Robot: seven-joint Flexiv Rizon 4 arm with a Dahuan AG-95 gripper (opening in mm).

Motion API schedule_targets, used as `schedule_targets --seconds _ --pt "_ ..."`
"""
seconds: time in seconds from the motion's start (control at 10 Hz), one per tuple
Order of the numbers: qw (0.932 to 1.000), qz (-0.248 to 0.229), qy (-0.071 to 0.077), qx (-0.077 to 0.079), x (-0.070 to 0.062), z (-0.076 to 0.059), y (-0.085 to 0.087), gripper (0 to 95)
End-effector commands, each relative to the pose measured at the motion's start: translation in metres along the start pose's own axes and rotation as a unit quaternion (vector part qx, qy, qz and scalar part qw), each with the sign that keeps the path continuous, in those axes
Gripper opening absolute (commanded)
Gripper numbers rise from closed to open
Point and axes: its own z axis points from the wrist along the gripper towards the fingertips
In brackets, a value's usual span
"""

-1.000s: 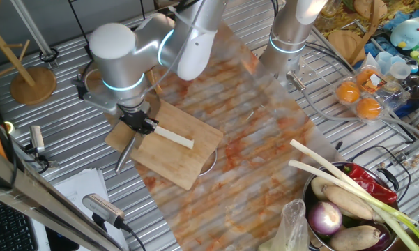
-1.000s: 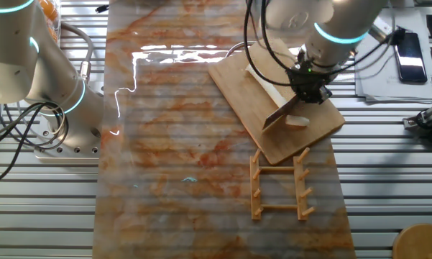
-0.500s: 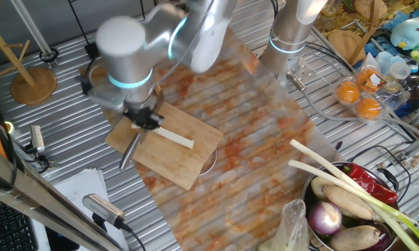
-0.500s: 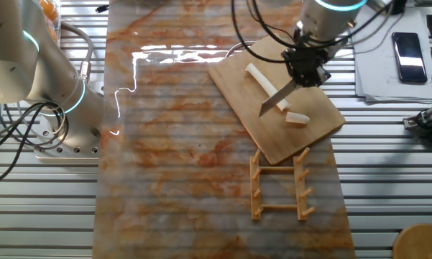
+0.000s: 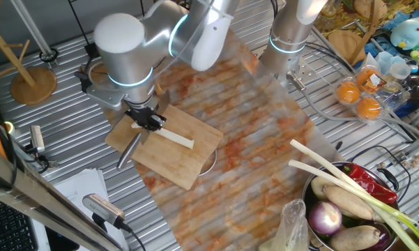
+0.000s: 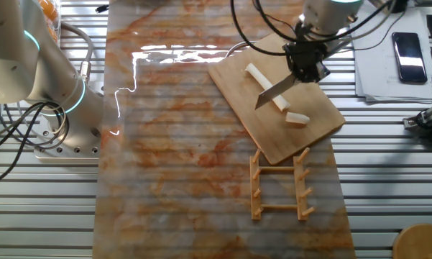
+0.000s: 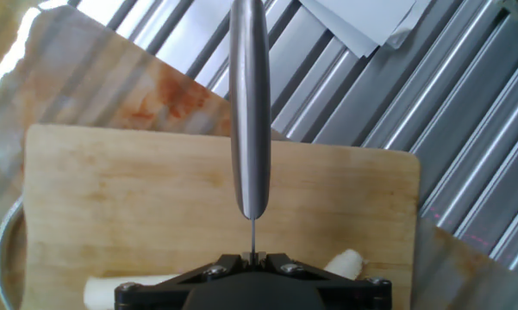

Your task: Chop the scallions

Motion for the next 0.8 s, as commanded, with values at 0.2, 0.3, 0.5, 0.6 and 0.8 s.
schedule_targets --seconds 0.2,0.3,0.5,0.6,0.8 --pt "1.0 0.003 -0.007 -0.003 0.0 0.002 0.005 0.0" --pt "0.9999 0.001 -0.011 -0.004 0.002 0.003 0.005 0.0" --pt "0.9999 0.0 -0.009 -0.004 0.014 0.008 0.007 0.0" --pt "0.9999 0.0 -0.011 -0.005 0.02 0.01 0.009 0.0" --pt "0.9999 0.003 -0.01 -0.005 0.03 0.013 0.012 0.0"
